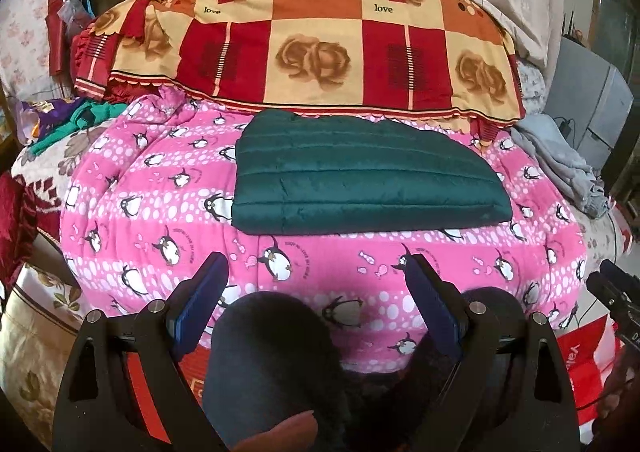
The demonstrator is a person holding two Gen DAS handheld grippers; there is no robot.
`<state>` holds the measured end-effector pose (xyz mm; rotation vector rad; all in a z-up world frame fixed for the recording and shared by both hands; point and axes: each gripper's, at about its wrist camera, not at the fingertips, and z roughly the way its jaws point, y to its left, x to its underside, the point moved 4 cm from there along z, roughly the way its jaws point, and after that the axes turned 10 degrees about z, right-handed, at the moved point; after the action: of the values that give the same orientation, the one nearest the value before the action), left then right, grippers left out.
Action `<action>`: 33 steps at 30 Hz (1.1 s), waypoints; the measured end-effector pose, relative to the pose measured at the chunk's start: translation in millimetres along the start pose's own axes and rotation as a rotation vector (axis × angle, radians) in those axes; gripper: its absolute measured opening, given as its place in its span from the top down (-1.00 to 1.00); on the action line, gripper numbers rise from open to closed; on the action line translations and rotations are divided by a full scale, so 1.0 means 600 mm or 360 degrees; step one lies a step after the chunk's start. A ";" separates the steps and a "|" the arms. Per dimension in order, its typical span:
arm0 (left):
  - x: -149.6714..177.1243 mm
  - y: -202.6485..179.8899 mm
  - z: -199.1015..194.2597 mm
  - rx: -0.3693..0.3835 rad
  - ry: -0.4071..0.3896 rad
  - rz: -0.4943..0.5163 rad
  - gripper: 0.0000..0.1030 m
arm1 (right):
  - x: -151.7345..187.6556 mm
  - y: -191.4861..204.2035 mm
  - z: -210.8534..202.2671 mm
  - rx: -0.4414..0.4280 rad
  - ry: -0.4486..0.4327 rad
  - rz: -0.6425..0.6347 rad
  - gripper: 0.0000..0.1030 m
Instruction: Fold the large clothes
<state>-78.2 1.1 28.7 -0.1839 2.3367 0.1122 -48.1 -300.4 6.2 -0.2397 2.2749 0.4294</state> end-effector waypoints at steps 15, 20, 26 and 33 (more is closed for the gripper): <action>0.007 -0.001 0.006 0.0008 0.0014 -0.0003 -0.75 | 0.002 -0.011 0.005 0.0023 0.0012 0.0027 -0.50; 0.009 0.001 0.010 0.0008 0.0025 -0.0013 -0.75 | 0.004 -0.015 0.006 0.0026 0.0008 0.0020 -0.50; 0.010 0.000 0.010 0.0012 0.0027 -0.0017 -0.75 | 0.003 -0.013 0.005 0.0021 0.0009 0.0008 -0.50; 0.013 -0.001 0.012 0.0018 0.0027 -0.0021 -0.75 | 0.001 -0.006 0.007 0.0016 0.0010 -0.0011 -0.50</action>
<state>-78.5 1.0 17.9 -0.1950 2.3522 0.0911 -44.3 -302.3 2.5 -0.2446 2.2814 0.4141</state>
